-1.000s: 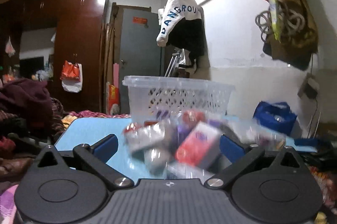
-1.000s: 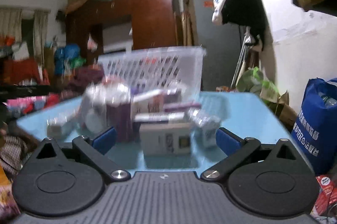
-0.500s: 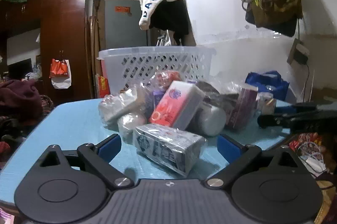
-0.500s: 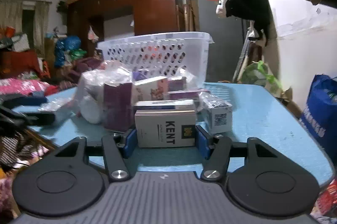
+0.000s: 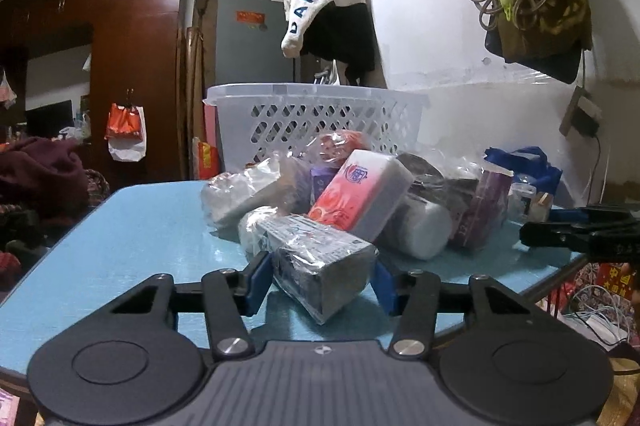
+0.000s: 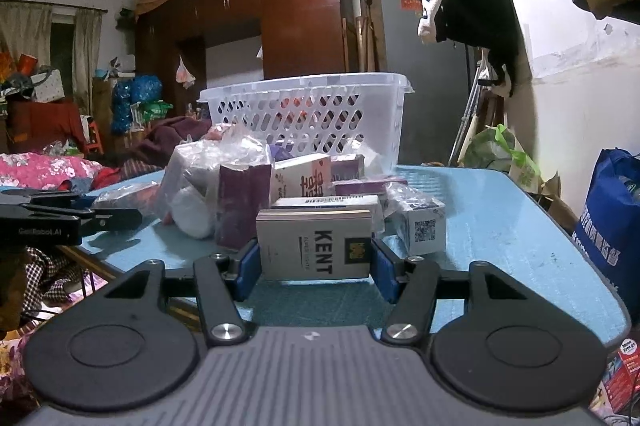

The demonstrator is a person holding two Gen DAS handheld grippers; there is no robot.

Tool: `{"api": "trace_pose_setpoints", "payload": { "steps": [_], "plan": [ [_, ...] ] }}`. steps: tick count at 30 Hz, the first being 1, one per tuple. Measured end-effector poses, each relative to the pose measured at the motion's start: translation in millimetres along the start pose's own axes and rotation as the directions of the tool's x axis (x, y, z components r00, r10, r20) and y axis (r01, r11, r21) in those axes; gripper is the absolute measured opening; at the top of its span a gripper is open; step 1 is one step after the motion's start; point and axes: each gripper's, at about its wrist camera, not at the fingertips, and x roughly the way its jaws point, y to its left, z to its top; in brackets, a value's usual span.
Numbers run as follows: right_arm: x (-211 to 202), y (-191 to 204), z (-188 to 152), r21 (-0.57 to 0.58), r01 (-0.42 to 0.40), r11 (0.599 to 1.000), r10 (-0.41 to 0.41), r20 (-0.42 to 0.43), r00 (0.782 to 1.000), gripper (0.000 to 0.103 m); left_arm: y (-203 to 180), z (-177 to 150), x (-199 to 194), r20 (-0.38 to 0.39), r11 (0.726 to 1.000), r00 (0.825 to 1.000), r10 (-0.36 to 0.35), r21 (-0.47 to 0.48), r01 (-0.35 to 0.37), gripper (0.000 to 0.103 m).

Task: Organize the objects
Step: 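Grasp the dark wrapped box with left tool while right tool grasps KENT box, then carry both boxes over the white basket and open both tools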

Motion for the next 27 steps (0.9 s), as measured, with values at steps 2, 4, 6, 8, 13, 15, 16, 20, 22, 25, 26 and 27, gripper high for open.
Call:
{"api": "trace_pose_setpoints", "payload": {
  "steps": [2, 4, 6, 8, 13, 15, 16, 20, 22, 25, 26, 27],
  "plan": [
    [-2.0, 0.4, 0.9, 0.000, -0.003, 1.000, 0.003, 0.008, 1.000, 0.060, -1.3, -0.5, -1.9, 0.010, 1.000, 1.000, 0.004, 0.010, -0.004, 0.056],
    [-4.5, 0.5, 2.1, 0.002, -0.009, 1.000, 0.009, 0.016, 1.000, 0.060, -2.5, -0.9, -4.5, 0.023, 1.000, 1.000, -0.005, 0.020, 0.004, 0.056],
    [-6.6, 0.9, 4.4, 0.005, -0.015, 1.000, 0.015, 0.025, 1.000, 0.060, -2.9, -0.6, -8.0, 0.044, 1.000, 0.999, -0.005, 0.023, 0.004, 0.056],
    [-9.7, 0.0, 7.0, 0.014, -0.024, 1.000, 0.023, 0.037, 0.999, 0.060, -2.8, 0.2, -11.9, 0.068, 1.000, 0.998, -0.003, 0.023, 0.002, 0.056],
    [-14.5, -4.9, 19.6, 0.038, -0.044, 0.998, 0.041, 0.070, 0.997, 0.060, 3.8, 13.7, -17.8, 0.127, 1.000, 0.992, 0.000, -0.009, 0.001, 0.056],
    [-13.9, -5.0, 32.9, 0.034, -0.051, 0.998, 0.048, 0.090, 0.995, 0.060, 8.3, 25.7, -18.7, 0.149, 1.000, 0.989, -0.010, -0.019, 0.013, 0.056],
    [-12.9, -3.8, 41.6, 0.023, -0.054, 0.998, 0.052, 0.102, 0.993, 0.060, 10.3, 34.8, -18.5, 0.165, 0.999, 0.986, -0.019, -0.022, 0.023, 0.056],
    [10.5, -0.7, 99.5, -0.022, -0.076, 0.997, 0.078, 0.139, 0.987, 0.060, 19.7, 90.3, -1.5, 0.209, 0.997, 0.976, -0.053, -0.037, 0.062, 0.056],
    [36.9, 0.4, 133.7, -0.040, -0.081, 0.996, 0.086, 0.133, 0.987, 0.060, 25.2, 127.4, 20.2, 0.203, 0.995, 0.977, -0.069, -0.051, 0.081, 0.056],
    [88.4, 2.1, 178.3, -0.069, -0.073, 0.995, 0.079, 0.086, 0.993, 0.060, 28.0, 171.8, 60.9, 0.161, 0.995, 0.984, -0.080, -0.053, 0.089, 0.056],
    [106.3, 2.8, 188.2, -0.090, -0.065, 0.994, 0.071, 0.061, 0.996, 0.060, 28.5, 184.8, 78.4, 0.135, 0.995, 0.988, -0.070, -0.054, 0.078, 0.056],
    [124.7, 3.0, 194.5, -0.103, -0.040, 0.994, 0.043, 0.025, 0.999, 0.060, 28.8, 191.3, 93.0, 0.103, 0.996, 0.993, -0.065, -0.055, 0.071, 0.056]
  ]
}}
